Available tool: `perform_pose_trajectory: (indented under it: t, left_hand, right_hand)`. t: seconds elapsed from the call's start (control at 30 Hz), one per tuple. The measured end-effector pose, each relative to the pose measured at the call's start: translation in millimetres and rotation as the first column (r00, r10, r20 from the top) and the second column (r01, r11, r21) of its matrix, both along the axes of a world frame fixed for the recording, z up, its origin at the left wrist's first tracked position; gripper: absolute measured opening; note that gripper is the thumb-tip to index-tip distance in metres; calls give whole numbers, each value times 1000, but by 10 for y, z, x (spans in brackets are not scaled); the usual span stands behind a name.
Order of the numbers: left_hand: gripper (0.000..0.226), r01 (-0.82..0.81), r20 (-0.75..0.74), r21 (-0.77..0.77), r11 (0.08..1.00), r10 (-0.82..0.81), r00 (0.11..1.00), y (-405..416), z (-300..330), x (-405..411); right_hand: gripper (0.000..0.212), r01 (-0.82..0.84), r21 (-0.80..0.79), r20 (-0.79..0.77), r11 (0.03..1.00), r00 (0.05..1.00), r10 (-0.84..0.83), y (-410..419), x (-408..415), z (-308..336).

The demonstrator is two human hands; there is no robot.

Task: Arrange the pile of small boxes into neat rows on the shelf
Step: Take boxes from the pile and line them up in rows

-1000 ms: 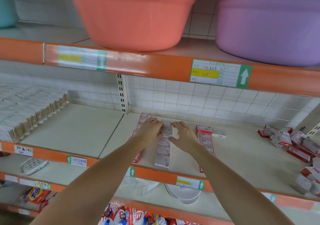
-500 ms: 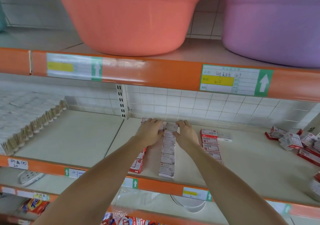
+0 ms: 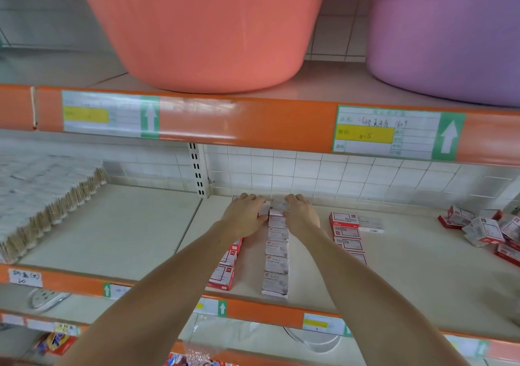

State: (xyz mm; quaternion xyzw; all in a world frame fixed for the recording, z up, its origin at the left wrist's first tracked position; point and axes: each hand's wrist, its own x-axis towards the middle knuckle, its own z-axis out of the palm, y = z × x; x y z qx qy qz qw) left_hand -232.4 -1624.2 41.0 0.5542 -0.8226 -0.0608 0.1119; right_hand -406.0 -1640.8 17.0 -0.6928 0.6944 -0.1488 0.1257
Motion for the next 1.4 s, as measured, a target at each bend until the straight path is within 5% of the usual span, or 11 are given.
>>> perform_pose_trajectory:
  t: [0.67,1.2,1.4]
  left_hand:
    - [46,-3,44,25,1000,2,999,151,53,-336]
    - [51,268,-3,33,963,-268,963,442,177,-2000]
    - [57,287,-159,169,943,-261,952,570,137,-2883]
  right_hand:
    - [53,2,-19,76,1000,997,-1,460,-334,116]
    - [58,212,-94,75,973,976,-205,1244,-1886,191]
    - [56,334,-83,68,939,942,-330,1590,-2767,159]
